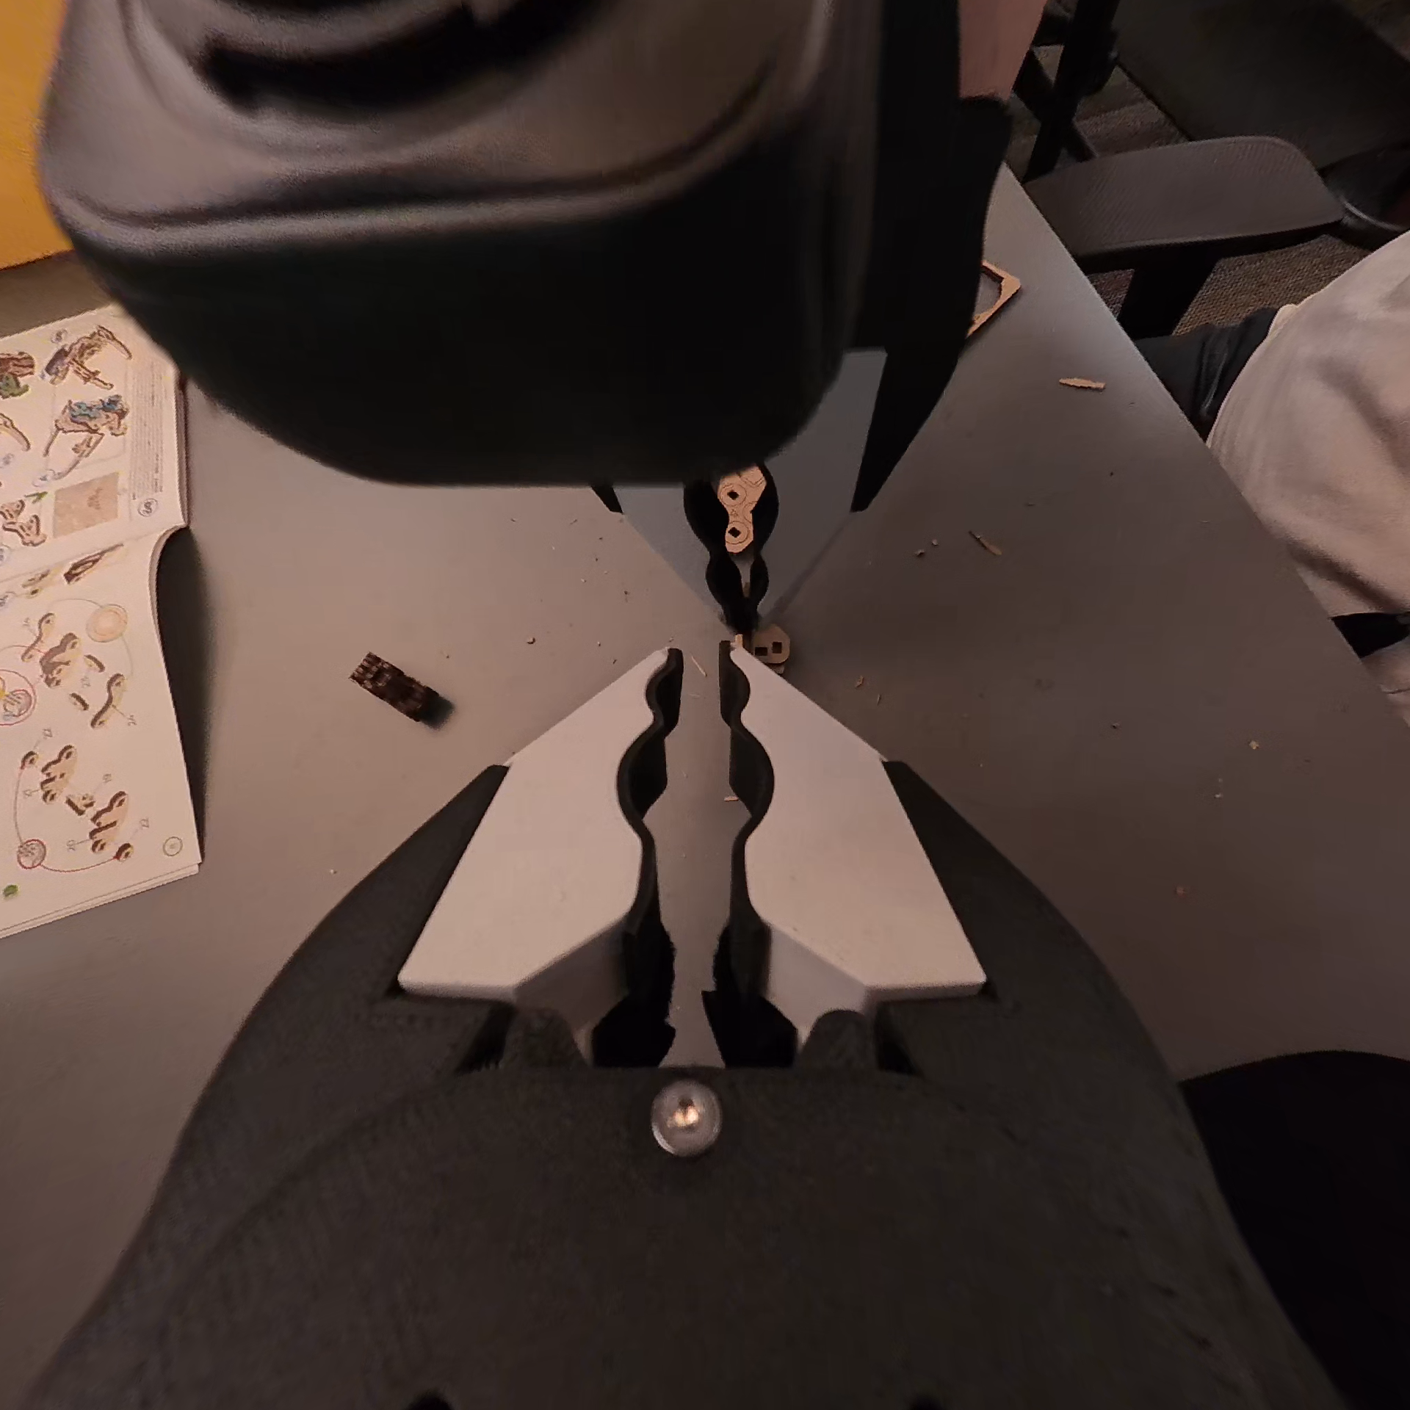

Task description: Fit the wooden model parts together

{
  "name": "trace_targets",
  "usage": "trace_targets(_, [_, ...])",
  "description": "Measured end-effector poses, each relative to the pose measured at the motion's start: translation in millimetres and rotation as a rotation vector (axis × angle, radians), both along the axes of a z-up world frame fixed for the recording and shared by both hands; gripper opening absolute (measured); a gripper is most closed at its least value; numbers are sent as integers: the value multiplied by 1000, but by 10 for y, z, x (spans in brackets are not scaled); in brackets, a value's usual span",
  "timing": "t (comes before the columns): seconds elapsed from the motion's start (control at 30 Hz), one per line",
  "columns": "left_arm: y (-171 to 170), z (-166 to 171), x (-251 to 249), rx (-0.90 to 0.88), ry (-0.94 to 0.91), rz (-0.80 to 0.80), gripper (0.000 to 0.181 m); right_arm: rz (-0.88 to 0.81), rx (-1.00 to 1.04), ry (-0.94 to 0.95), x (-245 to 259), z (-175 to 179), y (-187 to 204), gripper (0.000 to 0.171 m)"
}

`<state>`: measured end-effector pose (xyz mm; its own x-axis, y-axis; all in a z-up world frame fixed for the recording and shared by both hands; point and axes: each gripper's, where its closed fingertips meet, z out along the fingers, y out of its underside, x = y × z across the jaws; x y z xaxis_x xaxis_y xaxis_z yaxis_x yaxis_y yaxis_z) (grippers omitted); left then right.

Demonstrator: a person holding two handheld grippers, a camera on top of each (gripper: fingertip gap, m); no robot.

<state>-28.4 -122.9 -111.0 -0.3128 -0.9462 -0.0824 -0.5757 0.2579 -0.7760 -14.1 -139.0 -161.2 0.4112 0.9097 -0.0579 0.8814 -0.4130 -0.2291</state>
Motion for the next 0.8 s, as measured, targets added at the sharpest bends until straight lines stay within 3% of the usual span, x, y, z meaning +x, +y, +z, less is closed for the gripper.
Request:
trace_targets(0.37, [19, 136, -6, -10, -44, 16, 14, -57, 65, 93, -20, 11, 14, 3])
trace_targets(0.6, [9, 296, -19, -14, -93, 19, 29, -231, -73, 348, -96, 261, 44, 3])
trace_targets(0.73, [-15, 468, -41, -17, -138, 17, 32, -331, -276, 495, -76, 490, 11, 3])
trace_targets(0.8, [-27, 578, -61, -11, -167, 18, 35, -380, -423, 654, -106, 668, -12, 3])
